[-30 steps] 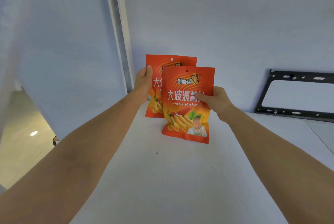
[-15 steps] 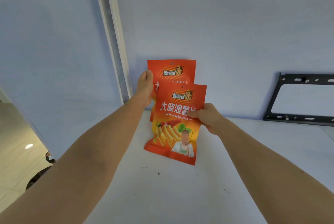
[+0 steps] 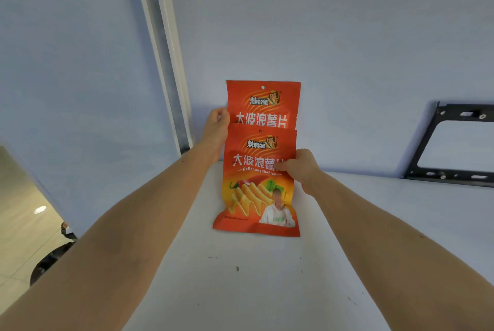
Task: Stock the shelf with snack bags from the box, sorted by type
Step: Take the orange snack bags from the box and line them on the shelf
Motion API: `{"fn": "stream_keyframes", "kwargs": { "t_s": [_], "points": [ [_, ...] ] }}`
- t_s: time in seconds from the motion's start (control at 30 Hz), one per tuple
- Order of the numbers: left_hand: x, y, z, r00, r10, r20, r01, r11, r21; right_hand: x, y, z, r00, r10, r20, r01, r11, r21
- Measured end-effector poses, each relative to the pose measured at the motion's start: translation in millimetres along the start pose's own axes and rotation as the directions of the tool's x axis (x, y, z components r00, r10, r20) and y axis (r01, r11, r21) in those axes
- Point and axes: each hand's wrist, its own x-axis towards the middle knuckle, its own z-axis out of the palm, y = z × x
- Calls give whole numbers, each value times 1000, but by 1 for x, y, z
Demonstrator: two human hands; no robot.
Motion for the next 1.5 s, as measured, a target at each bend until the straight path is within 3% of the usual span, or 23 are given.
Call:
{"fn": "stream_keyframes", "kwargs": {
  "t_s": [0.17, 0.37, 0.6, 0.73, 0.97, 1.13, 1.3, 1.43, 1.5],
  "points": [
    [-29, -35, -13, 994, -63, 94, 50, 989, 139, 2, 3, 4, 998, -10, -62, 8, 999, -33],
    [-50, -54, -22, 957, -86, 276, 48, 989, 142, -2, 8, 12, 986, 9, -168, -15, 999, -33],
    [-58, -64, -18, 960, 0, 279, -63, 975, 215, -20, 13, 24, 981, -7, -192, -10, 996, -91],
    [-64, -64, -20, 964, 40, 262, -133, 928, 349, -27, 15, 26, 979, -44, -201, 7, 984, -180],
    [-85, -46, -29, 987, 76, 140, -151, 722, 675, -46, 18, 12, 976, -104, -193, 23, 923, -383],
    [-113, -36, -31, 990, 120, 75, -129, 557, 820, -73, 24, -11, 973, -191, -128, 73, 785, -615],
    [-152, -28, -22, 938, 291, 190, -290, 352, 890, -115, 36, -45, 957, -288, -35, 141, 566, -812],
    [-186, -26, 1, 900, 295, 321, -398, 255, 881, -155, 48, -74, 960, -276, -48, 109, 524, -844],
    [-205, -26, 17, 846, 329, 419, -499, 214, 840, -180, 55, -90, 960, -264, -91, 61, 519, -853]
  ]
}}
